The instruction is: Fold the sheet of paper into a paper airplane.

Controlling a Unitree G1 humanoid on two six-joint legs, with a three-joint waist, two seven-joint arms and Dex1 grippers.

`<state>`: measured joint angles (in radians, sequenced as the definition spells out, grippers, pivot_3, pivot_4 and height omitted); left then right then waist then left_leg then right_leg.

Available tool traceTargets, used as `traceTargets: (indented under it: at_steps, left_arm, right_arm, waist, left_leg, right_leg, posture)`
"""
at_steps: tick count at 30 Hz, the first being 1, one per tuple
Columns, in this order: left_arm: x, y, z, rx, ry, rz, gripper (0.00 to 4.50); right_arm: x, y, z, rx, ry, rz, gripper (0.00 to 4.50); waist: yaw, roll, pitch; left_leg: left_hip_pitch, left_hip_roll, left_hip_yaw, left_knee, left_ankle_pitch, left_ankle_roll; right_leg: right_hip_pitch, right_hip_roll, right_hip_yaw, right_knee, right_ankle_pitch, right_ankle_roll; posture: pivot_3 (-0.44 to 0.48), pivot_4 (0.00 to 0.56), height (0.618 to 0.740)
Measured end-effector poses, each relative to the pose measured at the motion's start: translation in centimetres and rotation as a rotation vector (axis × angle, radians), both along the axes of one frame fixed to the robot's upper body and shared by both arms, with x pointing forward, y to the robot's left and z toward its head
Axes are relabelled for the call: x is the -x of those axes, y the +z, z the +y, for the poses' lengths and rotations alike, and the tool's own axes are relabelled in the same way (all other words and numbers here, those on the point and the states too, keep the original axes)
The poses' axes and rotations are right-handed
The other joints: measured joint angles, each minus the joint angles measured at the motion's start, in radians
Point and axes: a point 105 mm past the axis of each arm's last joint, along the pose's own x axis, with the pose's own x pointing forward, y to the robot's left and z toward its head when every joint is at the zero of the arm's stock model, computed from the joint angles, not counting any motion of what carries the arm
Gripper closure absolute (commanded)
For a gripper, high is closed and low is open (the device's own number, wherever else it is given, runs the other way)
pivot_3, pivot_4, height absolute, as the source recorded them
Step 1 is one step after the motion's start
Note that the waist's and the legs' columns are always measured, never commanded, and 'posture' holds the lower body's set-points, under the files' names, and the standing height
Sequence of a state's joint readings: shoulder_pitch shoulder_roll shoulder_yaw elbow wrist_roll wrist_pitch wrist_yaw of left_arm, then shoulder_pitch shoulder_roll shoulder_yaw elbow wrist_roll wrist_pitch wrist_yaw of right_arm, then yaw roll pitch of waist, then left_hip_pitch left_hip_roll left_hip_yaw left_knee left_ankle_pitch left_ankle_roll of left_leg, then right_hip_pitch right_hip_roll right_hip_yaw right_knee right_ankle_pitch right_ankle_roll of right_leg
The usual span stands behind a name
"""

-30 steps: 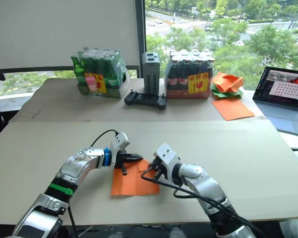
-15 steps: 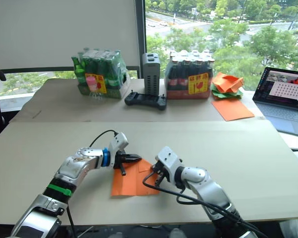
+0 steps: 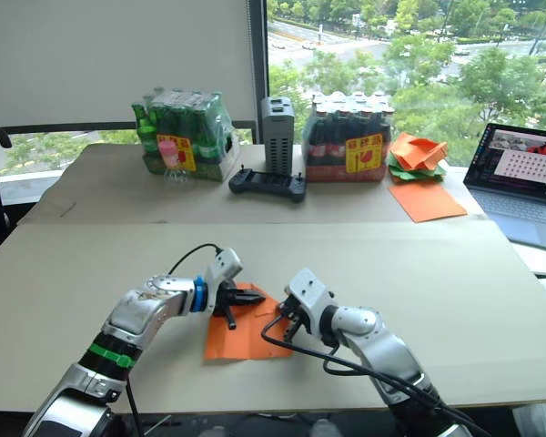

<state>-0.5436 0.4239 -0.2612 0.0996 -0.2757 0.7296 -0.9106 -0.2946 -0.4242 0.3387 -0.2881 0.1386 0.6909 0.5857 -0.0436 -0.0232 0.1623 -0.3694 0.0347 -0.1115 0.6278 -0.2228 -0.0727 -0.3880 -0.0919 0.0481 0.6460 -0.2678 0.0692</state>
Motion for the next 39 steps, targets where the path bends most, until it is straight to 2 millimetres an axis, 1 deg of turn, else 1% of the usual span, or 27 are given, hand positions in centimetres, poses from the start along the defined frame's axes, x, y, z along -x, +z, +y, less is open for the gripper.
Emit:
traceTargets:
  at_steps: [7, 15, 35, 39]
  left_arm:
    - [0.0, -0.1, -0.7, 0.009, 0.002, 0.002, 4.5]
    - [-0.3, -0.3, -0.6, 0.018, 0.012, -0.008, 4.5]
    - [-1.3, -0.3, 2.1, 0.001, 0.09, -0.041, 4.5]
    - [-1.2, -0.3, 2.2, 0.003, 0.097, -0.044, 4.5]
  right_arm:
    - [0.0, 0.0, 0.1, -0.002, -0.001, 0.001, 4.48]
    - [0.0, 0.0, 0.1, -0.002, -0.005, -0.001, 4.48]
    - [-0.1, 0.1, 0.5, -0.005, 0.0, 0.006, 4.48]
    - [-0.1, 0.0, 0.7, -0.015, 0.003, 0.012, 4.48]
  waist:
    - [0.0, 0.0, 0.0]
    - [0.0, 0.0, 0.0]
    - [-0.004, 0.0, 0.0]
    - [-0.004, 0.0, 0.0]
  left_leg:
    - [0.0, 0.0, 0.0, 0.0, 0.0, 0.0]
    - [0.0, 0.0, 0.0, 0.0, 0.0, 0.0]
    - [0.001, 0.0, 0.0, -0.001, 0.0, 0.0]
    - [0.001, 0.0, 0.0, -0.001, 0.0, 0.0]
  right_leg:
    - [0.0, 0.0, 0.0, 0.0, 0.0, 0.0]
    - [0.0, 0.0, 0.0, 0.0, 0.0, 0.0]
    - [0.0, 0.0, 0.0, 0.0, 0.0, 0.0]
    - [0.0, 0.0, 0.0, 0.0, 0.0, 0.0]
  posture:
    - [0.0, 0.15, 0.74]
    - [0.0, 0.15, 0.74]
    - [0.0, 0.15, 0.74]
    - [0.0, 0.15, 0.74]
